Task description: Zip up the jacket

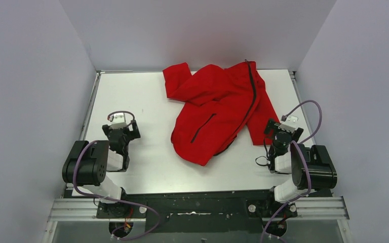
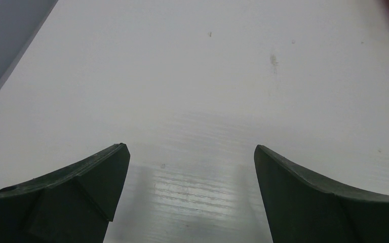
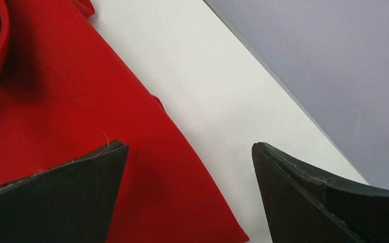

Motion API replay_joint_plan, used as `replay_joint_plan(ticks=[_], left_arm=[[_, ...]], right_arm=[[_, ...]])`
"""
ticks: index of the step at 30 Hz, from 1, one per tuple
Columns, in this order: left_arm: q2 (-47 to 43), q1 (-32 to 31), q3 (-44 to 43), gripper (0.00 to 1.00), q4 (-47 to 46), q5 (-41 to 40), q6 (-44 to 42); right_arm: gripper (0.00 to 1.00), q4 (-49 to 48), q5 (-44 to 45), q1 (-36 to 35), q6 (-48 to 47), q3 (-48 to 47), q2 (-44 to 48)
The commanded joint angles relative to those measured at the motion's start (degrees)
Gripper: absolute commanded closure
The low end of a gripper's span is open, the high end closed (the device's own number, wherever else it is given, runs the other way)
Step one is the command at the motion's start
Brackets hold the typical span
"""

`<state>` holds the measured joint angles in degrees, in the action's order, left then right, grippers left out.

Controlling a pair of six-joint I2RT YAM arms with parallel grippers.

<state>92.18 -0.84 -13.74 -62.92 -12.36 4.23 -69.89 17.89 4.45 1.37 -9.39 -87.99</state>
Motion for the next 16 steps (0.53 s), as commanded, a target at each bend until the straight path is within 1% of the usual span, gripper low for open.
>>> replay_joint_plan(ticks=[1,6,16], left_arm=[[-0.4,0.6,0.2,0.03,-8.4,1.5,0.8],[-0.5,0.5,0.3,0.03,-8.5,1.6,0.9],[-0.4,0.5,0.3,0.03,-8.9,1.6,0.8]], right_arm=[[0.00,1.4,-4.0,1.8,2.4,-4.2,0.4],[0.00,0.8,-4.3,1.8,2.3,-4.2,0.1],[0.00,2.5,-5.9,2.5,2.5,-5.0,0.0]])
